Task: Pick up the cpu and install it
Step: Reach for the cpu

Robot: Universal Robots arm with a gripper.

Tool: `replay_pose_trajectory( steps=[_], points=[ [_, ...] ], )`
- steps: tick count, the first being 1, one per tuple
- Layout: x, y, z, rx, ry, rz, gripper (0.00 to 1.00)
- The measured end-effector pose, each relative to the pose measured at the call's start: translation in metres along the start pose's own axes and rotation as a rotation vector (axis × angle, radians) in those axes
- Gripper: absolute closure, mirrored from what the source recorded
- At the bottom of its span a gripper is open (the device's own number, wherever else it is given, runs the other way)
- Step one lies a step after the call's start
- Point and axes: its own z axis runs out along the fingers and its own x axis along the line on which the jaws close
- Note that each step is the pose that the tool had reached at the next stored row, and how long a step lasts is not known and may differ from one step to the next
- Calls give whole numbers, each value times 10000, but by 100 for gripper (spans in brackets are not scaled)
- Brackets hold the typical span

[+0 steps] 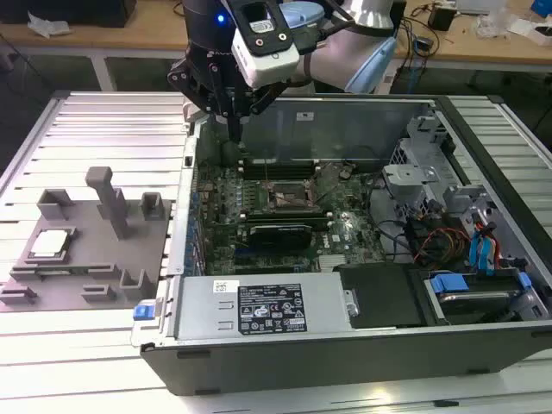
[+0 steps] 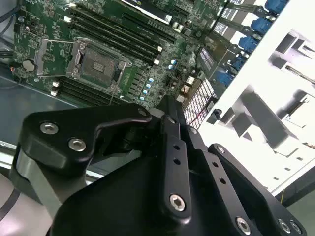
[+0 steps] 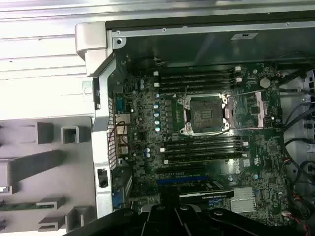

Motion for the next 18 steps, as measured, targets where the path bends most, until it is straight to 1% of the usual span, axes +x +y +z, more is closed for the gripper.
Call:
replay_pose_trajectory(
  steps=[11, 14, 15, 16, 18],
  points=[
    [7, 0, 0, 1, 0, 2, 89],
    [40, -3, -1, 0, 0, 1, 89],
    [67, -5, -2, 0, 0, 1, 89],
    [108, -8, -3, 0, -1, 1, 89],
    [143, -11, -4, -1, -1, 0, 89]
  ],
)
